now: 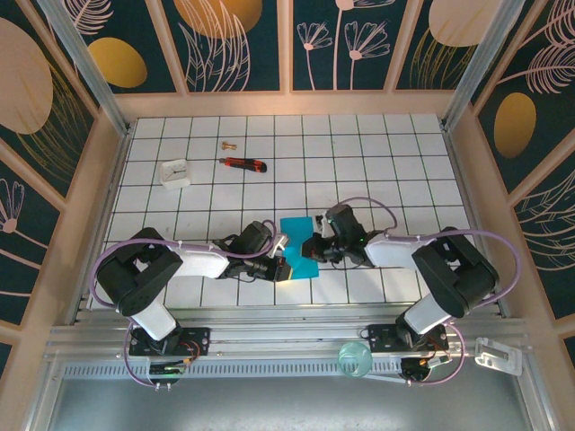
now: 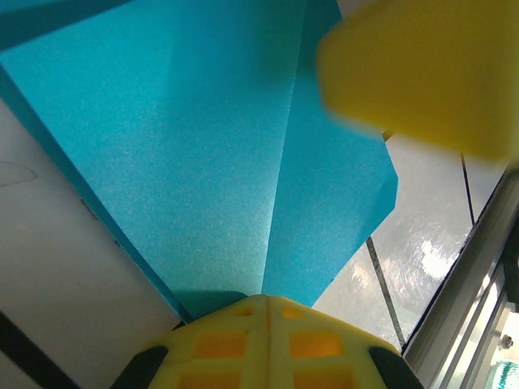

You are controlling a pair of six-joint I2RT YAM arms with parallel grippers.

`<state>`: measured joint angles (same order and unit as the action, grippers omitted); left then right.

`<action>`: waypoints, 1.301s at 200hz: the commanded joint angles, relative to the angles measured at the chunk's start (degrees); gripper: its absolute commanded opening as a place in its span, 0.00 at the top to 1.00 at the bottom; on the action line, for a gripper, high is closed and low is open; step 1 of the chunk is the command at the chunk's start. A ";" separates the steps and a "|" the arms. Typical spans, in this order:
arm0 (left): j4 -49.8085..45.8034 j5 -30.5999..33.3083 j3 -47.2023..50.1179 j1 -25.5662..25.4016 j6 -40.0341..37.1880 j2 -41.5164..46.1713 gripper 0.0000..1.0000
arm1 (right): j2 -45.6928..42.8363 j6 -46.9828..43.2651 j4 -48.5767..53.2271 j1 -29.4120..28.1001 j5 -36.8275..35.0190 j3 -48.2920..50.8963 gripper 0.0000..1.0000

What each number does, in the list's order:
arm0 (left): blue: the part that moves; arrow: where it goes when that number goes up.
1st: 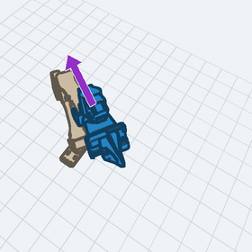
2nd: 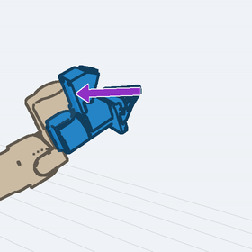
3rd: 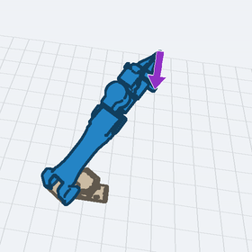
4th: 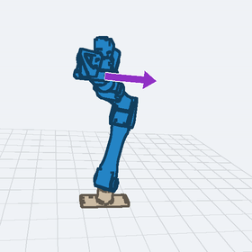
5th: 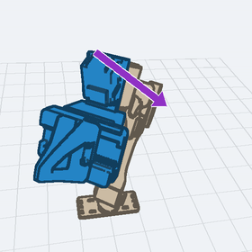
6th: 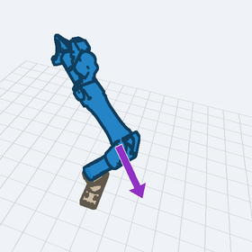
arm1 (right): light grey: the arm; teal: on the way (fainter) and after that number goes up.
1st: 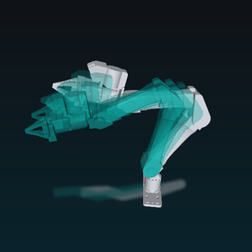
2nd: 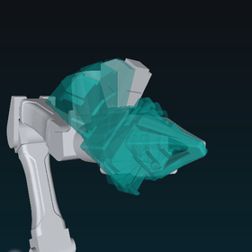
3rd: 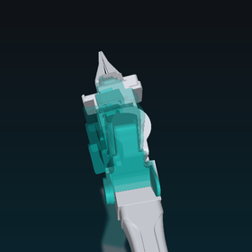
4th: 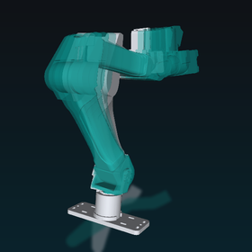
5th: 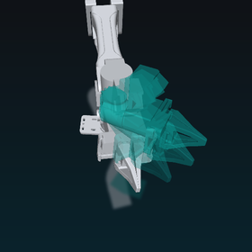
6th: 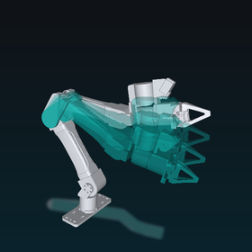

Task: Fold a paper plane with a square sheet of paper (pick it up from the middle)
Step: Fold the triangle a second time at the center of the table.

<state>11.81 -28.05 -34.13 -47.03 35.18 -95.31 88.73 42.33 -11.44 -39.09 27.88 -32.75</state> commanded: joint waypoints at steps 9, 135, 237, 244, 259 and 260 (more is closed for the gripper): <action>-12.87 4.92 3.37 -0.83 -0.20 -4.77 1.00 | 2.52 4.98 -3.96 -3.86 -1.38 0.85 1.00; -13.93 5.82 3.85 -0.83 -1.78 -5.16 1.00 | 5.53 0.36 6.86 1.39 -6.65 -0.21 1.00; -14.18 5.73 3.38 -0.74 -1.80 -4.76 1.00 | 6.66 -9.24 8.24 17.52 -5.55 -4.11 1.00; -14.19 5.73 3.29 -0.79 -1.78 -4.69 1.00 | 4.90 -9.96 8.27 17.58 -5.18 -4.35 1.00; -14.02 5.69 3.19 -0.73 -1.53 -4.60 1.00 | 1.40 -10.32 7.47 16.73 -3.72 -4.23 1.00; -14.02 5.66 3.15 -0.72 -1.52 -4.61 1.00 | 1.20 -10.28 7.39 16.61 -3.58 -4.15 1.00</action>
<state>11.53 -27.90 -34.28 -47.03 34.89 -95.31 94.35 35.33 -6.72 -23.00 30.02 -36.58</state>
